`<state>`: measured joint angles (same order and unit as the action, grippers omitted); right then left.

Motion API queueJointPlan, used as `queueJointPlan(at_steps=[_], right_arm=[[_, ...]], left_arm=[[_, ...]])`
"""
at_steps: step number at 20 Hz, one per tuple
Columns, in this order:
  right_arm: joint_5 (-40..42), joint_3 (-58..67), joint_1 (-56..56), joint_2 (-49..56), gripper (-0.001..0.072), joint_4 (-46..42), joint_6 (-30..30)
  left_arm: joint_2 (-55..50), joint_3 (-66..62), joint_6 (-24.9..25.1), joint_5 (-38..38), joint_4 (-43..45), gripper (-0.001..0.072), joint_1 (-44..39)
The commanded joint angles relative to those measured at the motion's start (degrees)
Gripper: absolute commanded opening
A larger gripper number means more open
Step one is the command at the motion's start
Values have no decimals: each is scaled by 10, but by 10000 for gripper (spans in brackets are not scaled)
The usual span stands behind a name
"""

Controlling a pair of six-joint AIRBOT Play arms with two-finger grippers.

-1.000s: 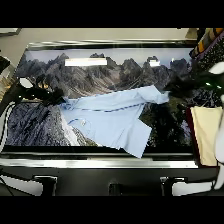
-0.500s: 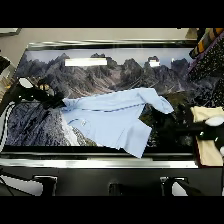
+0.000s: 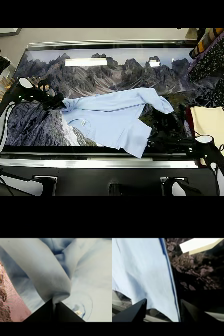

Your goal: Fold the clothes and pants, and hang the long-sleeved shirts on hangers.

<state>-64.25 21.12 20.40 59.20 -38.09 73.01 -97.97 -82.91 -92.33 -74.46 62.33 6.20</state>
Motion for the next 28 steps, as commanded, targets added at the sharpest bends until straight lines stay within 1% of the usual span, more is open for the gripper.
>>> queueJointPlan(at_steps=[1, 4, 7, 10, 11, 13, 14, 15, 16, 19, 21, 23, 24, 26, 28], right_arm=[[61, -7, -59, -1, 491, 11, 5], [135, -7, -139, -1, 491, -45, 114], [155, -7, -154, -1, 488, -39, 121], [167, -7, -154, -1, 467, -17, 119], [168, -7, -154, -1, 360, -9, 112], [170, -7, -154, -1, 290, 8, 101], [170, -7, -154, -1, 176, 21, 85], [169, -7, -154, -1, 47, 37, 64], [169, -7, -154, -1, 33, 54, 46], [159, -3, -154, -2, 31, 91, 24], [123, 35, -154, -2, 31, 91, 12], [82, 119, -154, -7, 31, 87, 11], [68, 181, -154, -13, 31, 76, 14], [47, 324, -153, -29, 31, 39, 45], [28, 485, -153, -45, 31, -24, 96]], left_arm=[[0, -1, 0, -2, 0, 17, 0], [0, -1, 0, -8, 0, 18, 0], [0, -1, 0, -7, 0, 18, 2], [0, -1, 0, -5, 0, 18, 2], [0, -1, 0, -5, 0, 18, 1], [0, -1, 0, -5, 0, 18, 2], [0, -1, 0, -5, 0, 18, 2], [0, -1, 0, -5, 0, 18, 1], [0, -1, 0, -6, 0, 18, 1], [7, -1, 0, -8, 0, 18, 1], [29, -7, 1, -8, 0, 17, 3], [61, -42, 0, -12, -5, 17, 10], [80, -67, 0, -12, -11, 17, 15], [121, -132, -1, -15, -20, 17, 29], [164, -205, -3, -28, -20, 17, 46]])
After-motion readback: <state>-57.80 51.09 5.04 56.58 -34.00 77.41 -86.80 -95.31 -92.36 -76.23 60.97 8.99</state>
